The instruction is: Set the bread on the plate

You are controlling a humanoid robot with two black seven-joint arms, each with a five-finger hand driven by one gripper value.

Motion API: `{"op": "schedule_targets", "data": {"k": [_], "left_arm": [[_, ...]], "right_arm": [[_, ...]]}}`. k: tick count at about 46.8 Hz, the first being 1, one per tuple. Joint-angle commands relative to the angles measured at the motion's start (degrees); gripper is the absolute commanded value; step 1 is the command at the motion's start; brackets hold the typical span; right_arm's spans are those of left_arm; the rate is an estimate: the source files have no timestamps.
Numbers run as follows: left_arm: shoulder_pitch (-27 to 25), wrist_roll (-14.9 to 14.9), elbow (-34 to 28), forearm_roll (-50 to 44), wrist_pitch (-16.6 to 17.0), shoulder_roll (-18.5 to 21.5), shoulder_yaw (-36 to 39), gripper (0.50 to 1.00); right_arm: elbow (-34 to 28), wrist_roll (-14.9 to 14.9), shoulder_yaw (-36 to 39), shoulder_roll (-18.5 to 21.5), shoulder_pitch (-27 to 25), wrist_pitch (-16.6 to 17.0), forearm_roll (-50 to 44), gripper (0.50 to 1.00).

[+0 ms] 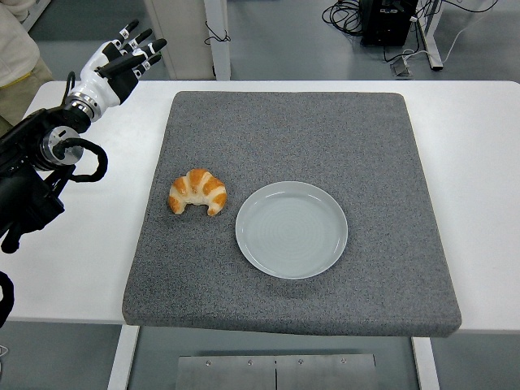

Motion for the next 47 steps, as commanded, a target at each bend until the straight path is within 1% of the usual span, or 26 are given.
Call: {"op": "schedule_targets", "data": {"k": [1,7,12,15,19,24,29,36,41,47], "left_arm": [[0.59,0.16,-3.65,0.14,1.10,1.67,0.14,0.974],[0.77,0.07,-7.26,0.40,1.45,4.40,4.26,0.974],[0.33,-0.02,-9.37,1.10,3.30,6.77,8.22,0.974],[0.15,-0.02,-11.13,1.45,3.74,8.00,8.93,0.974],[0.24,-0.02,-14.99,1.72,4.18,9.84,9.02,0.974],[0.42,-0.02,-19.30,2.42,6.11,11.69,9.02,0.974],[0.85,-0.02,-25.01,6.37,7.52,13.98,9.02,0.974],[2.35,-0.11,-30.72,15.86,9.63,17.40,9.02,0.974],[2.88,-0.11,-34.24,21.57,10.16,20.30,9.02,0.974],[3.31,-0.02,-39.25,23.25,10.07,24.70,9.10,0.974]], "right_arm": [[0.00,0.00,0.01,0.00,-0.01,0.00,0.00,1.000],[0.00,0.00,0.01,0.00,-0.01,0.00,0.00,1.000],[0.00,0.00,0.01,0.00,-0.01,0.00,0.00,1.000],[0.00,0.00,0.01,0.00,-0.01,0.00,0.00,1.000],[0.00,0.00,0.01,0.00,-0.01,0.00,0.00,1.000],[0.00,0.00,0.01,0.00,-0.01,0.00,0.00,1.000],[0.00,0.00,0.01,0.00,-0.01,0.00,0.00,1.000],[0.00,0.00,0.01,0.00,-0.01,0.00,0.00,1.000],[0.00,0.00,0.01,0.00,-0.01,0.00,0.00,1.000],[0.00,0.00,0.01,0.00,-0.01,0.00,0.00,1.000]]}}
